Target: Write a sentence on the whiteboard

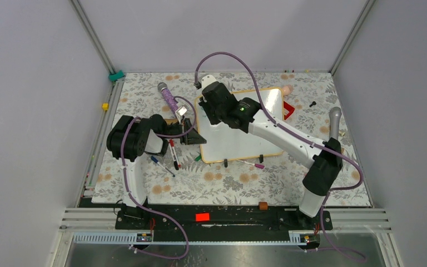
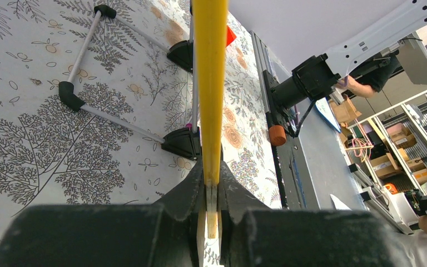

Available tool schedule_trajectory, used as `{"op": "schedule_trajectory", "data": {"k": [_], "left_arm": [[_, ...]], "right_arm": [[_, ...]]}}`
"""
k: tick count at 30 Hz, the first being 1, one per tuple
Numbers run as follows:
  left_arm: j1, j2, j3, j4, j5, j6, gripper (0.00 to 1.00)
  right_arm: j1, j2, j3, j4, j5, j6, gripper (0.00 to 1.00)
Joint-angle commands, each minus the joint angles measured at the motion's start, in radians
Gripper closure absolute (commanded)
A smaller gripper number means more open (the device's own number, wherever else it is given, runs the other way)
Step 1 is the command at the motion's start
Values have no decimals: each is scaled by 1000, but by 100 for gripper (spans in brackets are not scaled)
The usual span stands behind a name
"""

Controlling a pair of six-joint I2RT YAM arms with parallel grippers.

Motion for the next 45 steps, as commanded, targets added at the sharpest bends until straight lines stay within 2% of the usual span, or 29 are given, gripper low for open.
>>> {"op": "schedule_trajectory", "data": {"k": [1,12,23,31,45], "left_arm": [[4,5,6,22,63,-10,100],[4,5,6,22,64,-13,100],[6,5,6,22,64,-15,100],[6,5,6,22,63,-13,100],[5,5,6,22,61,-13,100]], "right_arm": [[1,-60,19,48,13,-12,100],[1,-1,66,41,147,-14,100],[1,28,75,39,141,-26,100],[1,73,109,0,196,-36,100],[1,37,91,-13,243,-43,100]]}}
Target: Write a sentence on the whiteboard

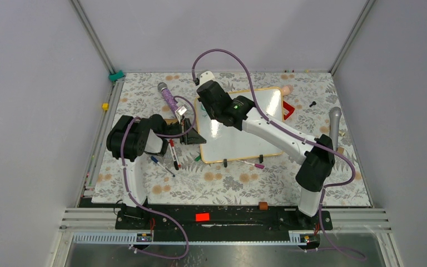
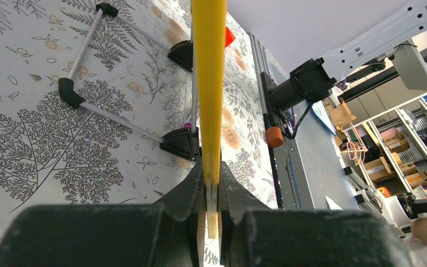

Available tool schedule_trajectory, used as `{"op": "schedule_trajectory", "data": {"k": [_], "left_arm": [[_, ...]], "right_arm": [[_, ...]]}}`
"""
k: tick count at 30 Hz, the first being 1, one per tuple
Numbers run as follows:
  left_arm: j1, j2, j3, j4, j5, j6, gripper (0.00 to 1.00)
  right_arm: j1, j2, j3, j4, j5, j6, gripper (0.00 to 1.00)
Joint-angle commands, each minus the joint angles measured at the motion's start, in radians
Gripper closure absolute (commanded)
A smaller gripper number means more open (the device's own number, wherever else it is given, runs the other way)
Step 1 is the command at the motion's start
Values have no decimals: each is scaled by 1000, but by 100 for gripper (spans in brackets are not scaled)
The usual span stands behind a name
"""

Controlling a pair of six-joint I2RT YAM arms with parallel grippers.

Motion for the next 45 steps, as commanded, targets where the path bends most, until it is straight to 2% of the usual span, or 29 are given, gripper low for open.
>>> {"op": "schedule_trajectory", "data": {"k": [1,14,26,28,33,38,45], "left_arm": [[5,5,6,29,64,6,100],[6,9,10,29,62,2,100],[12,27,22,28,56,-24,100],[13,23,18,28,55,-20,100],[14,29,15,29,48,-8,100],[14,29,14,29,47,-7,100],[16,24,6,29,49,1,100]], "right_arm": [[0,-29,27,-18,49,-11,100],[1,-132,-24,55,-39,-12,100],[-3,-208,-128,162,-81,-121,100],[-10,-231,-151,168,-136,-127,100],[-22,-292,-217,203,-237,-105,100],[-44,-297,-187,151,-317,-63,100],[-44,-358,-253,227,-296,-30,100]]}}
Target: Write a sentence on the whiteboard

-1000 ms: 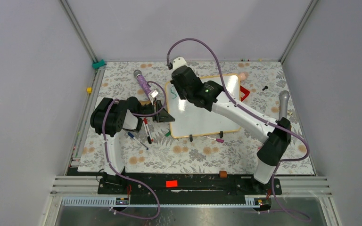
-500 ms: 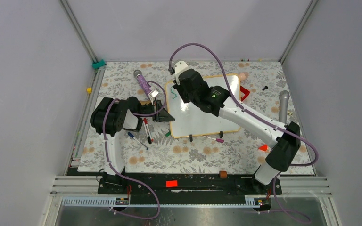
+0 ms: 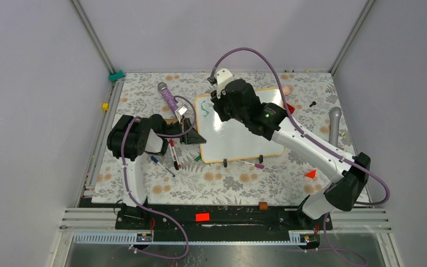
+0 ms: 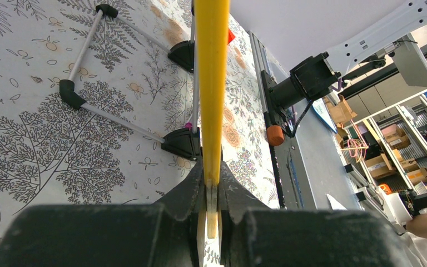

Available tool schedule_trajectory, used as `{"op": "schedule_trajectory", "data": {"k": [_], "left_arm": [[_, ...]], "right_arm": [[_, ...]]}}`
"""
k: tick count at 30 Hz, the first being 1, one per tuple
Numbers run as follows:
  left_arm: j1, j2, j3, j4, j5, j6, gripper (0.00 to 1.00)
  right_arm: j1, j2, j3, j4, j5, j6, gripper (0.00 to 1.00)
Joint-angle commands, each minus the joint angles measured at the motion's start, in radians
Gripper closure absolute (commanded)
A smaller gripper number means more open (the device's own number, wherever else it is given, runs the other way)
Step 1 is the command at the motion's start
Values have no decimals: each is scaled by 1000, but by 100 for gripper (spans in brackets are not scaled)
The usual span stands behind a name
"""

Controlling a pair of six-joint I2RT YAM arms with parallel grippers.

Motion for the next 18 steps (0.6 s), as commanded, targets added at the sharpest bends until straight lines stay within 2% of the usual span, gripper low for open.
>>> {"op": "schedule_trajectory", "data": {"k": [1,4,7,10,11,12,13,14,18], "left_arm": [[12,9,-3,13,41,7,100],[12,7,0,11,39,5,100],[13,8,3,11,40,-1,100],[13,7,2,11,40,-2,100],[13,9,3,11,40,-4,100],[13,10,5,11,39,-7,100],[12,11,7,11,39,-7,100],[13,12,8,11,38,-5,100],[15,22,12,11,36,-12,100]], "right_arm": [[-4,-78,-42,86,10,21,100],[-6,-107,-115,166,38,15,100],[-9,-106,-126,197,-3,30,100],[-11,-87,-96,170,-23,19,100],[-9,-48,-25,69,25,4,100],[8,-64,-68,115,113,-37,100],[15,-98,-143,259,127,-65,100],[13,-119,-173,288,136,-60,100],[13,-60,-83,169,177,-80,100]]}}
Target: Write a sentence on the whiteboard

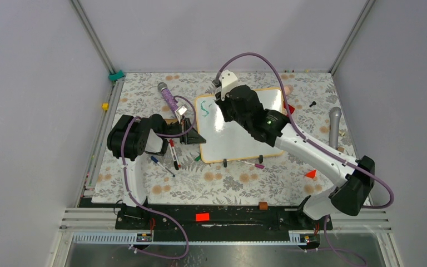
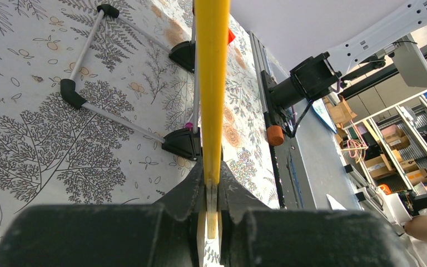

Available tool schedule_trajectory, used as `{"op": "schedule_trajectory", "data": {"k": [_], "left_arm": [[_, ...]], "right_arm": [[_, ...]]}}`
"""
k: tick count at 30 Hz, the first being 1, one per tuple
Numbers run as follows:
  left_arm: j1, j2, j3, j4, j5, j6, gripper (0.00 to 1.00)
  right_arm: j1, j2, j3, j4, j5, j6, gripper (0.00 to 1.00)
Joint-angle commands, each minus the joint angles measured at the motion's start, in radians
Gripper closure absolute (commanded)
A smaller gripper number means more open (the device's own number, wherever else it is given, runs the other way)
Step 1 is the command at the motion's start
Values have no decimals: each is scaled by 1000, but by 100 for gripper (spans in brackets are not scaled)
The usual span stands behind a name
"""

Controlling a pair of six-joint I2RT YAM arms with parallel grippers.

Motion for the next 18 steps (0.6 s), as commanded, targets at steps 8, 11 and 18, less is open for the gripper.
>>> {"op": "schedule_trajectory", "data": {"k": [8,11,18], "left_arm": [[13,24,8,11,32,-13,100],[12,22,8,11,35,-16,100],[14,24,9,11,37,-20,100]], "right_arm": [[7,110,153,-70,60,-55,100],[7,145,160,-74,51,-47,100],[8,223,213,-93,54,-37,100]]}}
